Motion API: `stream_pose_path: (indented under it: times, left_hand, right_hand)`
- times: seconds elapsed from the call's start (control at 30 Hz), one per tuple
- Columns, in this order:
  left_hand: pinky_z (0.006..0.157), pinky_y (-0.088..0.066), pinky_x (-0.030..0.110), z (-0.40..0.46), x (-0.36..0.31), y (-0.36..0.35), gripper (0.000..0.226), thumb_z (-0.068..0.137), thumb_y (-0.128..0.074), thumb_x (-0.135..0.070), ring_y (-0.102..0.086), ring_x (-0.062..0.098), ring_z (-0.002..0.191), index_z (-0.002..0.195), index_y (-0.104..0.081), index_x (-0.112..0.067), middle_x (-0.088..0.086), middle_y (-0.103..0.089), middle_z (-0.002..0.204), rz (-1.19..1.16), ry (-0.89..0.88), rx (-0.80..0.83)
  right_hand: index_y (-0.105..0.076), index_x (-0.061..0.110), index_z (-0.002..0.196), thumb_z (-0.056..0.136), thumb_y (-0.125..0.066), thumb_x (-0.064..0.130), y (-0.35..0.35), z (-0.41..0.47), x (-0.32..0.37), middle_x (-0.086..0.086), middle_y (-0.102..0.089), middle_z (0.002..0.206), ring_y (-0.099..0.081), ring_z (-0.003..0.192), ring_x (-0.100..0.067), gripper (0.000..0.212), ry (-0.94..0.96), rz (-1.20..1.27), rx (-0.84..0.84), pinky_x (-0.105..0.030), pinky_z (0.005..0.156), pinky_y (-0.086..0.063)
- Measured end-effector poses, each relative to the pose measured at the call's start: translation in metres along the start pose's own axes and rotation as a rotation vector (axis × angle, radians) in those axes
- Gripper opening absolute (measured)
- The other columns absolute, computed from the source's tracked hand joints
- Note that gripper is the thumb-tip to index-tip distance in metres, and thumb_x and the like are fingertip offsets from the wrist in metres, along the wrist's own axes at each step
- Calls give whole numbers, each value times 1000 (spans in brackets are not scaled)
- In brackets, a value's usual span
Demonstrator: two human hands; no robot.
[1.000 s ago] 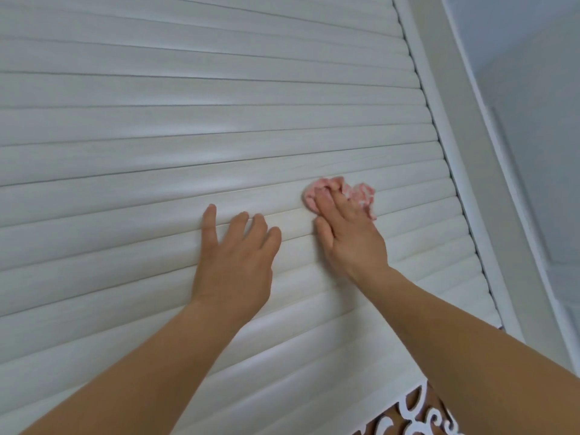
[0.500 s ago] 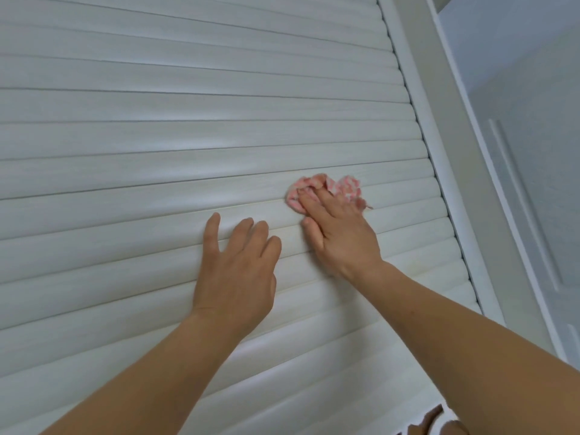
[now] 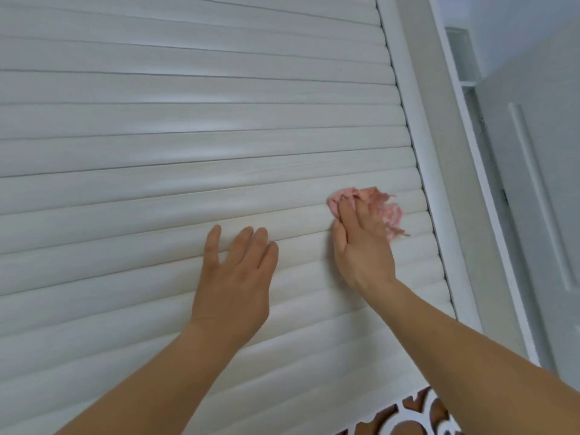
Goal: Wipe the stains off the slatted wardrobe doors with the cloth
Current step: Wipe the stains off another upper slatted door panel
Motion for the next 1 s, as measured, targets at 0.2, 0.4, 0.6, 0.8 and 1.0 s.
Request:
stream_pose_path:
  times: [0.2,0.4,0.6,0.8,1.0]
  left_hand:
    - [100,-24,59,-9,-19,-4,54,73,-31,-8,-58,32,115,115,-64,0,18,-61,122,-3,22,0]
    - [103,-24,59,-17,-32,-9,55,78,-32,-19,-50,30,124,125,-59,-7,16,-52,135,-40,76,70]
    - [104,-19,61,-16,-34,-9,70,74,-56,-56,-49,32,125,125,-59,-8,18,-50,136,-37,50,115]
    - [105,-14,59,-14,-36,-7,102,43,-79,-62,-50,35,123,124,-59,-5,21,-51,134,-26,54,146]
    - [104,-13,63,-16,-34,-7,105,42,-79,-62,-50,36,124,126,-57,-4,23,-50,134,-2,37,155]
  right_hand:
    - [-53,19,135,94,-39,28,-27,-64,15,-8,-49,141,-52,123,-30,44,415,-19,-58,-49,107,-33]
    - [-55,19,133,90,-41,28,-12,-48,-31,-6,-52,139,-55,120,-29,46,426,-76,-56,-49,104,-38]
    - [-27,26,149,100,-26,33,11,-21,-92,-3,-20,157,-22,142,-28,50,27,-15,-21,-44,115,-17]
    - [-40,13,142,100,-36,16,1,-43,-69,-7,-54,133,-48,120,-27,41,-167,233,-236,-40,89,-45]
    - [-67,6,99,83,-54,10,-22,-62,-17,-12,-66,89,-59,82,-31,22,290,96,-225,-39,69,-49]
Point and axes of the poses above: each hand's wrist, its own z-axis towards the middle knuckle, its own y-axis out of the back of the hand, x = y × z, the point moved 1 cm from there along z, towards the middle knuckle
